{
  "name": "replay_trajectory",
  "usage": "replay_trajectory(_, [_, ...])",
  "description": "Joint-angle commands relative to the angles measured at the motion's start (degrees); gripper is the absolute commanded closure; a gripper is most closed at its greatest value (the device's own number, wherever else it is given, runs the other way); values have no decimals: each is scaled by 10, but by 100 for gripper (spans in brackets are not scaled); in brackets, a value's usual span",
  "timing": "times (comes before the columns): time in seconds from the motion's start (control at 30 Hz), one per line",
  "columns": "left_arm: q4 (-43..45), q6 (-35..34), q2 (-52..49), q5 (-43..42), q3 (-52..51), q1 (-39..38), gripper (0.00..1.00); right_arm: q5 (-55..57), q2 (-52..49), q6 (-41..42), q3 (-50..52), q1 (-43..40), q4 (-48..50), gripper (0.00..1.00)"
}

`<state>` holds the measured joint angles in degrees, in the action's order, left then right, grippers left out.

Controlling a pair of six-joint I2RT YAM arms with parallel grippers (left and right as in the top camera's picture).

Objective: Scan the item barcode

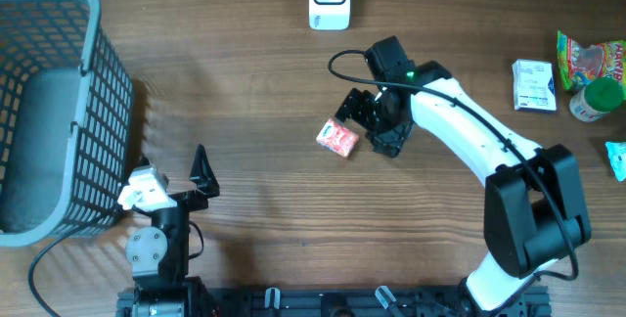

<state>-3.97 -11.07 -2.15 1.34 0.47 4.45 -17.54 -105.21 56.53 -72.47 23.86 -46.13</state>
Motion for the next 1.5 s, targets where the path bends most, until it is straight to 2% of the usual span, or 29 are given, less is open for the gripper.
replay_trajectory(0.0, [-2,-3,2,-7,-1,-2,0,5,-3,41,20,1,23,11])
replay_trajectory(0.27, [-2,-3,2,-7,-1,-2,0,12,-3,53,57,1,70,22])
replay_trajectory(0.67, [-2,-3,2,-7,-1,-2,0,16,-9,50,92,1,131,25])
replay_trajectory(0.9, [-2,-3,2,-7,-1,-2,0,16,-14,49,96,1,144,30])
replay_trajectory(1.33, [-2,-3,2,-7,-1,-2,0,34,-15,35,96,12,157,33])
replay_trajectory(1.47, [-2,-3,2,-7,-1,-2,0,40,-25,35,96,22,160,39])
